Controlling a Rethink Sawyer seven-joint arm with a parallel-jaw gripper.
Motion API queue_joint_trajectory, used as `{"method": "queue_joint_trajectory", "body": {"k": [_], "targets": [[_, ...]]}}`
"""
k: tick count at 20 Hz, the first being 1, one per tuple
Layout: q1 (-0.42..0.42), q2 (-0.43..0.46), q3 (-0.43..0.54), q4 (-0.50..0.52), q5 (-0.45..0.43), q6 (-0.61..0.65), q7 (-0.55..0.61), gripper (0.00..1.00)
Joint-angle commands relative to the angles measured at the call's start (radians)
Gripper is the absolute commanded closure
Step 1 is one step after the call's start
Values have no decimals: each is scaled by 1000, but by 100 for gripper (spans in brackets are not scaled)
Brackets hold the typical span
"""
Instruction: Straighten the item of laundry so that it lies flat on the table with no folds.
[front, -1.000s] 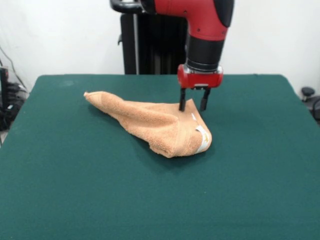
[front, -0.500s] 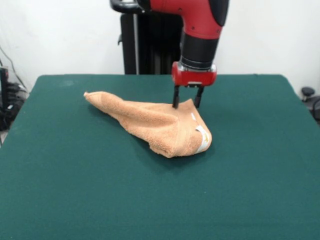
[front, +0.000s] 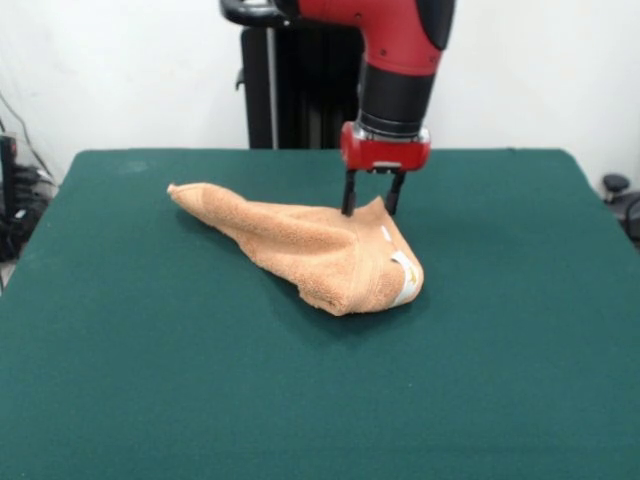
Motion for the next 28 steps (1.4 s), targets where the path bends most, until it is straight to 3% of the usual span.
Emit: {"method": "queue_joint_trajectory", "body": {"k": [1,4,5,22,28], "targets": [[5,9,26,60,41,-86,259,0],[-1,7,30,62,37,-61,240,0],[-9,6,37,65,36,-60,235,100],[-64,14,67,81,-7,-111,210,100],[-57,-66,63,130,-3,-62,204,100]]}}
